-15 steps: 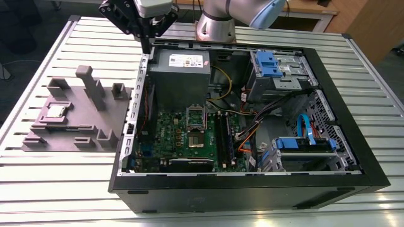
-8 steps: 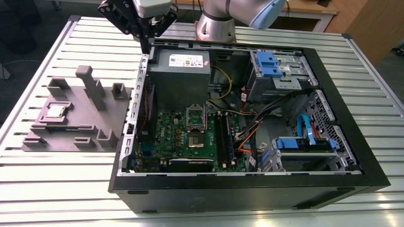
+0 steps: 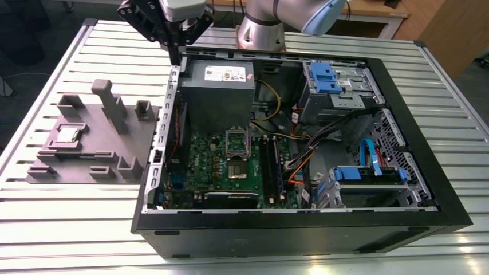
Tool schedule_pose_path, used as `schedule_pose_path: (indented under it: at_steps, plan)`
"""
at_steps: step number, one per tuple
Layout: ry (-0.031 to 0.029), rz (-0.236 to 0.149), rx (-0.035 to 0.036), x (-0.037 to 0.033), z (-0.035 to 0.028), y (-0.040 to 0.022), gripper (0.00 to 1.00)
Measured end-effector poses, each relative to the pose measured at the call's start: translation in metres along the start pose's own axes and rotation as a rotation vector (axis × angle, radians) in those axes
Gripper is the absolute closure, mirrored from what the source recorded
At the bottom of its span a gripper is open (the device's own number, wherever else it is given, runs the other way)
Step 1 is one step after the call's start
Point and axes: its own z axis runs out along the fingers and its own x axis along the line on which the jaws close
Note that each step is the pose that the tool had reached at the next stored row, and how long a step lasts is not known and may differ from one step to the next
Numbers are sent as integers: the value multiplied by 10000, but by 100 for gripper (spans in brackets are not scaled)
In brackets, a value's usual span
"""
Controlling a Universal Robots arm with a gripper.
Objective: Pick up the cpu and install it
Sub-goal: 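Reach for the cpu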
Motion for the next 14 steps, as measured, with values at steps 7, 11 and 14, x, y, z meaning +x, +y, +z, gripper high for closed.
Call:
schedule_pose_path:
  at_steps: [7, 11, 14]
  plan:
    - [2, 0, 0, 32, 1, -3, 89]
    - [2, 0, -1, 68, 1, -5, 89]
    - [2, 0, -3, 100, 0, -8, 89]
